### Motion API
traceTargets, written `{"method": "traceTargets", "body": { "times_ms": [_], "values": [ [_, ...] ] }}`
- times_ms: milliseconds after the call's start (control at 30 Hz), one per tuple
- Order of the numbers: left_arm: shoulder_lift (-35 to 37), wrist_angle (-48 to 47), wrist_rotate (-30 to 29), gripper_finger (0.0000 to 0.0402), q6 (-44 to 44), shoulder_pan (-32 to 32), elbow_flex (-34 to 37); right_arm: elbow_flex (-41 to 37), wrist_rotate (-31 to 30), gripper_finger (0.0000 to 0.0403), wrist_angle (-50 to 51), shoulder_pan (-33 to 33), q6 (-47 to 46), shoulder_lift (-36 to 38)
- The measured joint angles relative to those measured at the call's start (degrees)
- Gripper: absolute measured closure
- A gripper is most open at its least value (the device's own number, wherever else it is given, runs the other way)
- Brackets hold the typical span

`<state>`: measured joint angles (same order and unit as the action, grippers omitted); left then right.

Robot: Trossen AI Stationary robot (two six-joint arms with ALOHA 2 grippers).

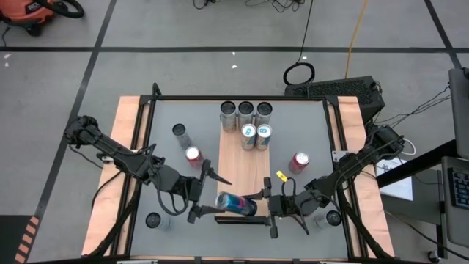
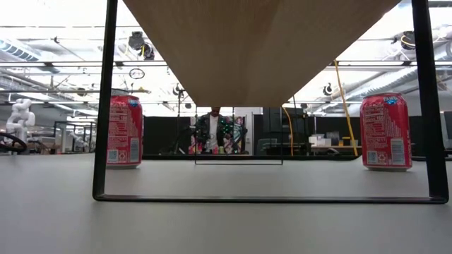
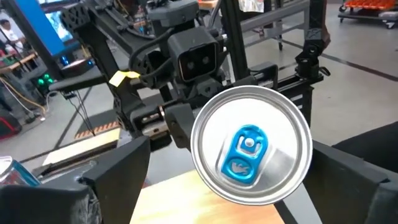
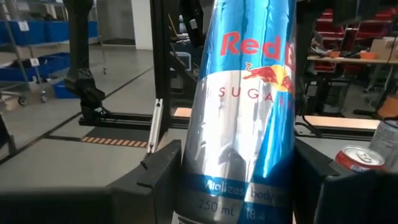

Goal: Place canned beverage on shelf
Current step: Put the blue soda can on the shelf aligned with the other blue soda cans

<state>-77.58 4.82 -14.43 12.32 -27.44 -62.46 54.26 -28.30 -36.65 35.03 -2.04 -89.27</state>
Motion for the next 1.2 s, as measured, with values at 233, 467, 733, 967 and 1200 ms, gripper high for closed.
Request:
{"method": "traceTargets", "body": {
  "times_ms": [233, 467, 733, 967, 1200],
  "values": [
    [0.0, -1.27, 0.44, 0.0024, -7.02, -0.07, 0.0, 1.2, -2.65, 0.0215, 0.09, 0.76, 3.93, 0.0],
    [-0.09, -1.56, -0.72, 0.0024, -10.52, 0.0, 0.0, 1.53, -9.27, 0.0215, -0.49, 2.01, 9.53, 0.0],
    [-0.09, 0.65, -0.88, 0.0024, -10.56, -0.02, 0.0, 1.57, -15.43, 0.0215, -3.05, 3.43, 17.24, 0.0],
    [-0.51, 7.15, 2.21, 0.0024, -10.54, -0.07, 0.0, 1.57, -15.4, 0.0215, -3.05, 2.82, 17.96, 0.0],
    [-5.45, 14.43, 0.22, 0.0024, -5.53, 0.64, 0.02, 1.57, -15.23, 0.0215, -4.17, 1.36, 19.34, 0.02]
  ]
}}
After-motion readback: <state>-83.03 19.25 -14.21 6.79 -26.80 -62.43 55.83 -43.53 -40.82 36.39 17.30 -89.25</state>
